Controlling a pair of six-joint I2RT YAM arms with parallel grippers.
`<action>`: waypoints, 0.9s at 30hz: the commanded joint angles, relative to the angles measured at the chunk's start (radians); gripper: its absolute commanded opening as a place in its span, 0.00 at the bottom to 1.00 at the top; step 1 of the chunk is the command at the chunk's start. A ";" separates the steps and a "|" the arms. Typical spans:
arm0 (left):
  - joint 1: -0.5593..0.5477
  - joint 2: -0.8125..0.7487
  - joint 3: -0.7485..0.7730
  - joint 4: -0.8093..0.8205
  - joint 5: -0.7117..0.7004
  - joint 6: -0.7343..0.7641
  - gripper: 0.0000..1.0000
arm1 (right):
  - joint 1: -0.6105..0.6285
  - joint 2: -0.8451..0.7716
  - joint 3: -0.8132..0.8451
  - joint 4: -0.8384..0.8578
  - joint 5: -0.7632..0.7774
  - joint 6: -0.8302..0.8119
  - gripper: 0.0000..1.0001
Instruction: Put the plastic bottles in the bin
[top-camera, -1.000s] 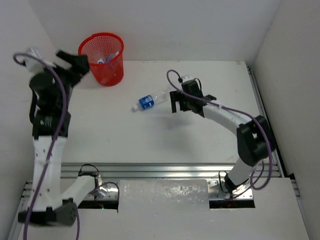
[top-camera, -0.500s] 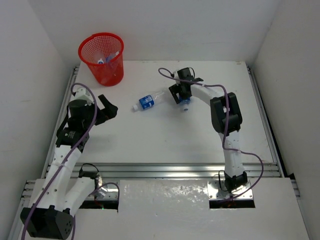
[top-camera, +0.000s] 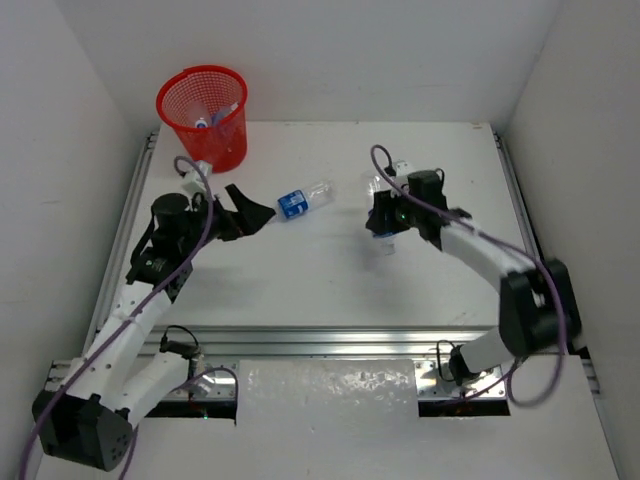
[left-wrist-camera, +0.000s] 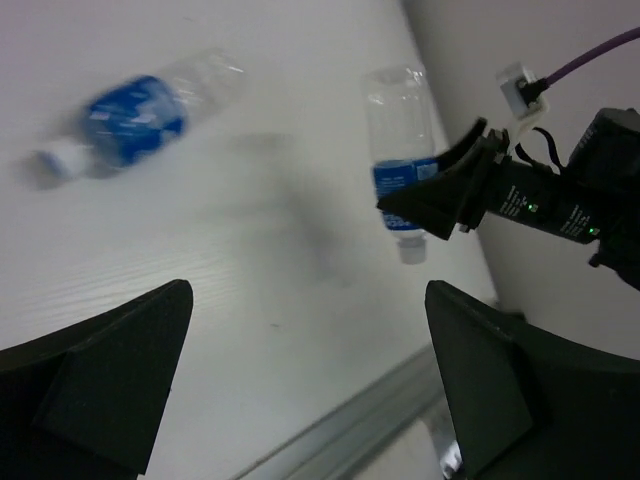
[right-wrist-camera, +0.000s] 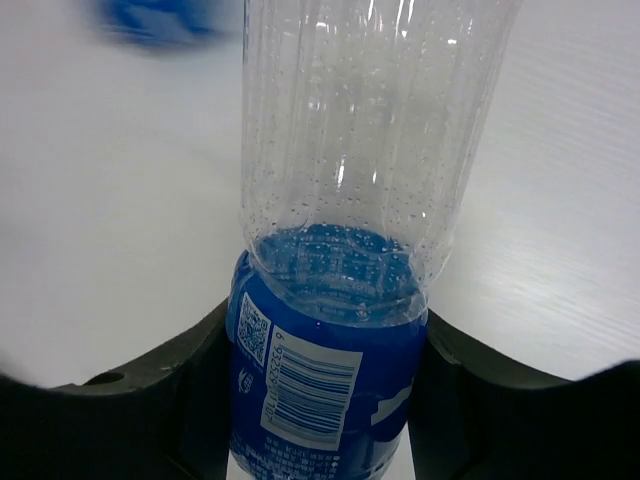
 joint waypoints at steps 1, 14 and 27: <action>-0.124 0.054 -0.015 0.313 0.210 -0.123 1.00 | 0.020 -0.333 -0.291 0.546 -0.691 0.243 0.33; -0.502 0.260 0.120 0.465 0.102 -0.076 1.00 | 0.227 -0.653 -0.430 0.618 -0.886 0.329 0.32; -0.444 0.304 0.351 0.122 -0.220 -0.073 0.00 | 0.232 -0.743 -0.405 0.226 -0.297 0.242 0.99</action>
